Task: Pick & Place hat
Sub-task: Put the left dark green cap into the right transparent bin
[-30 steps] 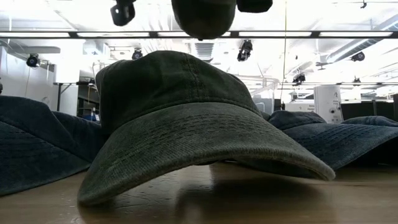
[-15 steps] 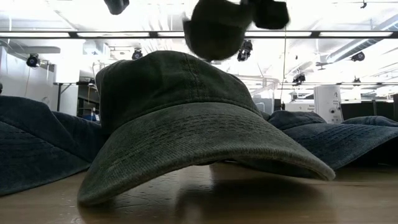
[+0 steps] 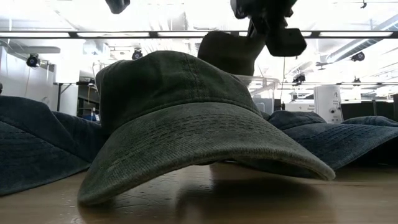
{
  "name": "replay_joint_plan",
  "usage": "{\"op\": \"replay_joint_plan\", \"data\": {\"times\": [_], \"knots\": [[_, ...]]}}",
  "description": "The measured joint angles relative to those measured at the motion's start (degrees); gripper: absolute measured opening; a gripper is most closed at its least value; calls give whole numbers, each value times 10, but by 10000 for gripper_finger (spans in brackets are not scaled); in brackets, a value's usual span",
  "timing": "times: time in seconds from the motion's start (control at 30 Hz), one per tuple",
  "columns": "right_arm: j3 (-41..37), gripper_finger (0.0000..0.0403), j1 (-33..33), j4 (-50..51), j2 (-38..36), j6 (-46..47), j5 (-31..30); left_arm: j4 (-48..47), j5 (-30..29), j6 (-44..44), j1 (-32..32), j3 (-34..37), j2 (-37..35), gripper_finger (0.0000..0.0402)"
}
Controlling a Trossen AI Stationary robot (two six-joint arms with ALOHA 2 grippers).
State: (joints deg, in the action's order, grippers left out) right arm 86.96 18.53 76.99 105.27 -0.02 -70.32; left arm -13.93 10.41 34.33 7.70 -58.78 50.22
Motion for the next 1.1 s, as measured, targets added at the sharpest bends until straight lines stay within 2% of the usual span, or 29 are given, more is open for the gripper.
{"op": "replay_joint_plan", "data": {"times": [0.43,0.63,0.73,0.93,1.0,1.1], "knots": [[-3,13,-11,-44,26,-48,9,0,0,-3,0,0,0,160],[-4,24,-14,-91,27,-56,64,0,0,-9,0,0,1,160],[-5,52,-17,-103,27,-59,74,0,0,-10,0,0,1,160],[-5,138,-27,-99,27,-32,74,0,0,-10,0,0,1,160],[-5,168,-28,-97,27,-40,51,0,0,-10,0,0,1,160],[-5,202,-20,-96,25,-72,-20,0,0,-10,0,0,1,160]]}}
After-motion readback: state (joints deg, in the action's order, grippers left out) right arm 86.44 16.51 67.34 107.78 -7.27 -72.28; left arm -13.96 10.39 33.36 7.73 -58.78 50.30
